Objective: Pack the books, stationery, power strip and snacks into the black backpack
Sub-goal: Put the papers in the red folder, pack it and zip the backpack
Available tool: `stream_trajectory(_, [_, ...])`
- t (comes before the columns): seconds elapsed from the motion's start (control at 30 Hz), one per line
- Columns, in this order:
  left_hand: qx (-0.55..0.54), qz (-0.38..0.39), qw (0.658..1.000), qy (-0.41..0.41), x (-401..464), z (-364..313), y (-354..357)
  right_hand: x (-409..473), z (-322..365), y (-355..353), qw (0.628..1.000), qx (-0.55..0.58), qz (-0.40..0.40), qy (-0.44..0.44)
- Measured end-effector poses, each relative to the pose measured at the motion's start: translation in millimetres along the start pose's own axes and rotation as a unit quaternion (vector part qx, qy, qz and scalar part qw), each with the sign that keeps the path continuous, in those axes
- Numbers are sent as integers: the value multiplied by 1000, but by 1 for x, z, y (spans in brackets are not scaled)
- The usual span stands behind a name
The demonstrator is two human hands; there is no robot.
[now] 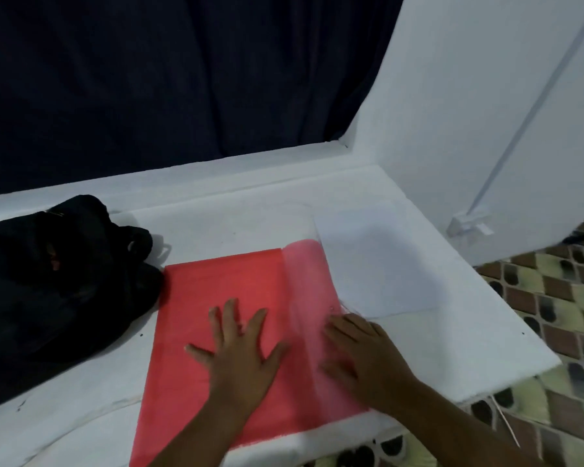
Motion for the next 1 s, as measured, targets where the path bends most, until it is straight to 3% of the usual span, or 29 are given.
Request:
stream_trajectory(0.13, [-33, -11, 994, 102, -3, 5, 5, -10, -10, 7, 995, 96, -33, 8])
stream_trajectory(0.4, [87, 47, 989, 111, -4, -2, -4, -7, -4, 7, 992, 121, -45, 19])
stream_trajectory(0.53, [25, -10, 992, 120, -8, 2, 3, -6, -8, 8, 993, 117, -19, -4])
stream_trajectory(0.7, [-37, -76, 987, 139, -6, 3, 9, -9, -8, 3, 991, 127, -42, -7])
stream_trajectory(0.83, [-101, -117, 979, 131, -10, 2, 6, -7, -13, 4, 987, 134, -85, 20])
stream_trajectory(1.0, [-156, -152, 969, 116, -12, -2, -1, -4, -17, 3, 981, 171, -73, 62])
Point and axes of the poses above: each hand's wrist, its own x-axis towards the middle knuckle, its own y-axis out of the palm, z = x × y, the point moved 1 cm from there along x, towards the middle knuckle, and after that the axes turned 11 degrees about x, right-handed, at the moved point
